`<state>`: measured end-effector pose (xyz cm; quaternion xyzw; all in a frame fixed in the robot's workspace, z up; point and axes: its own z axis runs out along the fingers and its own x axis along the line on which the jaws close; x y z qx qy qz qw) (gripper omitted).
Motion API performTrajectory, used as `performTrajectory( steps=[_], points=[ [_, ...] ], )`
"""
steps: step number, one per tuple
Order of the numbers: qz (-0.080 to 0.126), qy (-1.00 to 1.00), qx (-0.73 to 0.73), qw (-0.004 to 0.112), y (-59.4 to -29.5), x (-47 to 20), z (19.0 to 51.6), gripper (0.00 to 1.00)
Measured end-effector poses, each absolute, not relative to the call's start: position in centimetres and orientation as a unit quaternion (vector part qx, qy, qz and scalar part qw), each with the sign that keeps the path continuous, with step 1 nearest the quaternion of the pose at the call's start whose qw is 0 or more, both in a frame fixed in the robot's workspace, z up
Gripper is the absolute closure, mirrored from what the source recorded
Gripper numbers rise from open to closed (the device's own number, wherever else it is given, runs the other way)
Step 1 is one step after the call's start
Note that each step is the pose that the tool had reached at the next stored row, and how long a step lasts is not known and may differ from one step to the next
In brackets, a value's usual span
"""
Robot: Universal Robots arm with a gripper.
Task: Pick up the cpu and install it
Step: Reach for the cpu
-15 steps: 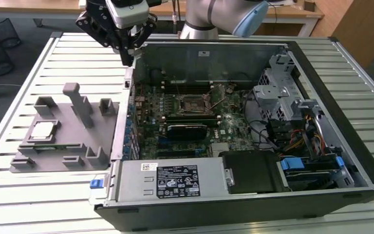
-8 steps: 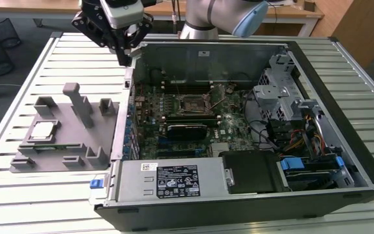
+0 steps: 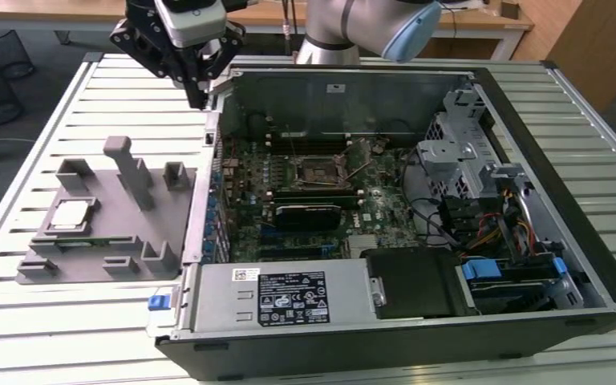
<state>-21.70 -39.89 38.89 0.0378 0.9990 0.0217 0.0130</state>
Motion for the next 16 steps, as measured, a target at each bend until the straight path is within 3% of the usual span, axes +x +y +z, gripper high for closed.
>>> performTrajectory(
  steps=[16],
  points=[
    [0.022,0.999,0.038,0.013,-39.9,-23.2,38.8,0.89]
  ],
)
